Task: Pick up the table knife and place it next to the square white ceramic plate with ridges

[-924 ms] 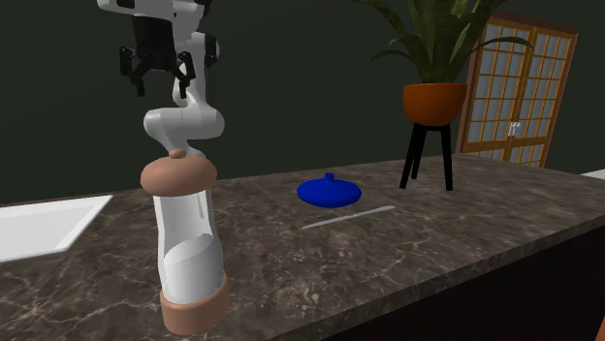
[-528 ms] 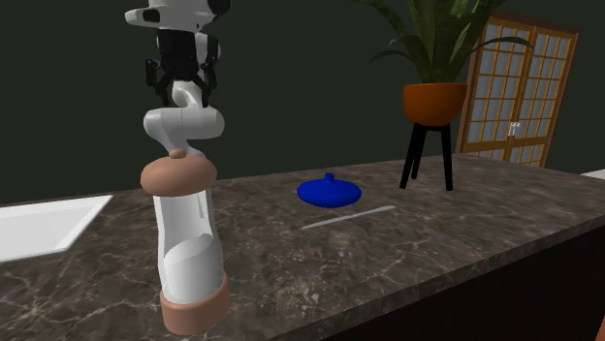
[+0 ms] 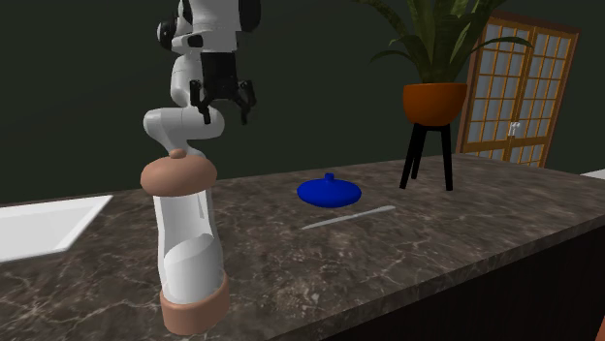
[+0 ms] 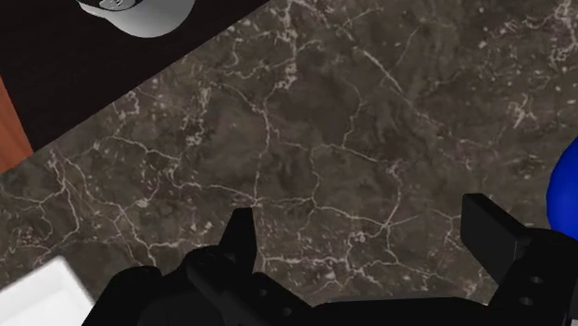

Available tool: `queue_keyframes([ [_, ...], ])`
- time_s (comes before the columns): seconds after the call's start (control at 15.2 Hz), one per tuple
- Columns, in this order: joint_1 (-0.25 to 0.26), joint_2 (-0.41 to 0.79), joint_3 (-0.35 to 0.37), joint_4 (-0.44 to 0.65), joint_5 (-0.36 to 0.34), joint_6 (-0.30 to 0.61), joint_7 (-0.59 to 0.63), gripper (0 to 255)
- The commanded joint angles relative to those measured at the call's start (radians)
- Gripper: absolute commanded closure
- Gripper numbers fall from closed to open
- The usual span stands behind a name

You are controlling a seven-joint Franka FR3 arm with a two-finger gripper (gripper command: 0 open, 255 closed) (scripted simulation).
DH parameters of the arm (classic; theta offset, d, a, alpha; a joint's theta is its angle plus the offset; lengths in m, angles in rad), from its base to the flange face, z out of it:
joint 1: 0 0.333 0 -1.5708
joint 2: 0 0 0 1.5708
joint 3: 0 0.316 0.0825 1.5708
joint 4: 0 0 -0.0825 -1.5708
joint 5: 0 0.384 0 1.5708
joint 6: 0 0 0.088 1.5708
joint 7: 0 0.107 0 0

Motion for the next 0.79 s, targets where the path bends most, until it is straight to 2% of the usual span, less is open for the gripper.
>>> queue_keyframes([
  [0.0, 0.003, 0.041, 0.045, 0.011, 0.037, 0.042, 0.066, 0],
  [0.4, -0.004, 0.196, 0.181, 0.066, 0.108, 0.184, 0.25, 0],
  [0.73, -0.027, 0.362, 0.295, 0.148, 0.111, 0.307, 0.414, 0],
])
